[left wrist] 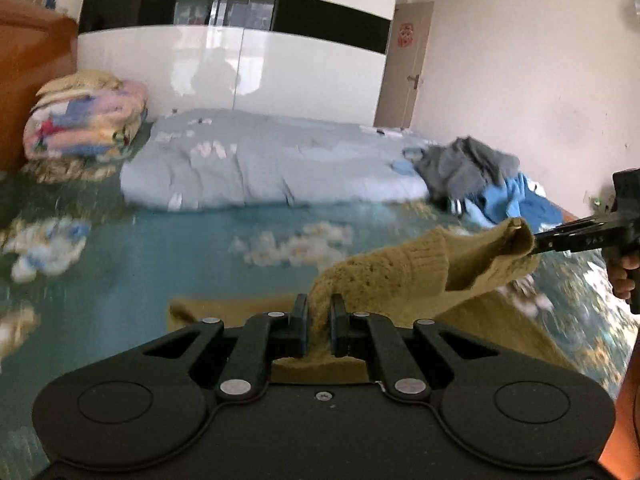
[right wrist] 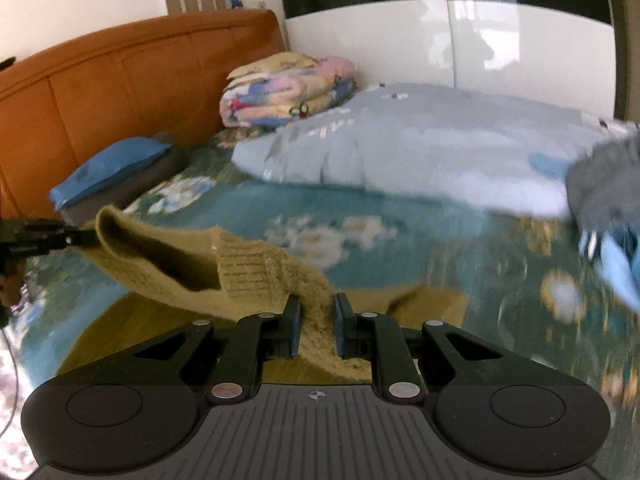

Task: Fold clothes

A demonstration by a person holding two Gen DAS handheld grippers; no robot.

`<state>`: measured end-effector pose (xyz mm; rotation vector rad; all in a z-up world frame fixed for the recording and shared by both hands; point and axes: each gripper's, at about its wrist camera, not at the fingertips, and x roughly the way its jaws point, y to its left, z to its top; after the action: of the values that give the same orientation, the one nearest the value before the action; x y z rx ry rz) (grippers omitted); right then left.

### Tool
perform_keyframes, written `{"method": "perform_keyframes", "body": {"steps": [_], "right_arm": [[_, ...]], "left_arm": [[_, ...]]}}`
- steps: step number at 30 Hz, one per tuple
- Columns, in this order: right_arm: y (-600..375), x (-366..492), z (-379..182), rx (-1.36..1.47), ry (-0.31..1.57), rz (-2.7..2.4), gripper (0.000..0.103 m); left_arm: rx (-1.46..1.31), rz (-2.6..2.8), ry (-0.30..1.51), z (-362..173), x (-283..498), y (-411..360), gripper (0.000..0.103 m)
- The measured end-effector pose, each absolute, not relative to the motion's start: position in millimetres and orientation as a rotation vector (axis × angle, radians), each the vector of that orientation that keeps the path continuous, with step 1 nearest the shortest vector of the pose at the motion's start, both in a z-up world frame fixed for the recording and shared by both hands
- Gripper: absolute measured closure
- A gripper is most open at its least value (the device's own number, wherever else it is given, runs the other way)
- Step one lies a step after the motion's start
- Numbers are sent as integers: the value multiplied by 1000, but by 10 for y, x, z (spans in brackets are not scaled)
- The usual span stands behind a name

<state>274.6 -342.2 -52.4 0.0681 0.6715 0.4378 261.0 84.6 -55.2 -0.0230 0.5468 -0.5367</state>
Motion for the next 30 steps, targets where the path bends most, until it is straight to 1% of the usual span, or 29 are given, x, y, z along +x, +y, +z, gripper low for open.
{"method": "perform_keyframes", "body": {"steps": [8, 14, 16, 18, 20, 22, 23, 24, 25, 27, 28, 29, 30], "right_arm": [[-3435, 1934, -1037, 217, 778, 383, 89], [-3489, 1715, -1328, 303, 817, 336, 89], [-3473, 1713, -1374, 307, 837, 323, 89], [-3423, 1691, -1403, 286, 855, 308, 86], [-3381, 1634, -1416, 267, 873, 305, 81], [-3383, 1540, -1405, 265, 881, 296, 80], [-3410, 1482, -1385, 276, 878, 289, 75], [-3448, 1429, -1351, 290, 869, 281, 72], [-3491, 1375, -1312, 304, 856, 275, 63], [-3591, 1305, -1220, 326, 814, 261, 61], [-3644, 1306, -1179, 340, 795, 249, 57], [-3694, 1329, -1151, 358, 780, 235, 49], [-3738, 1384, -1144, 383, 774, 214, 47]], "left_arm": [[-27, -516, 627, -918, 1865, 824, 96], [-46, -466, 714, -1254, 1790, 845, 94], [-38, -447, 737, -1334, 1778, 834, 87], [-53, -438, 741, -1347, 1711, 871, 85], [-86, -434, 741, -1323, 1630, 948, 80], [-128, -417, 731, -1259, 1527, 1067, 79], [-144, -406, 720, -1199, 1486, 1124, 75], [-160, -395, 708, -1139, 1445, 1181, 73], [-175, -385, 696, -1078, 1407, 1236, 71], [-186, -376, 652, -921, 1398, 1289, 64], [-195, -369, 630, -845, 1426, 1285, 57], [-206, -367, 615, -786, 1473, 1257, 55], [-217, -377, 604, -747, 1535, 1202, 55]]}}
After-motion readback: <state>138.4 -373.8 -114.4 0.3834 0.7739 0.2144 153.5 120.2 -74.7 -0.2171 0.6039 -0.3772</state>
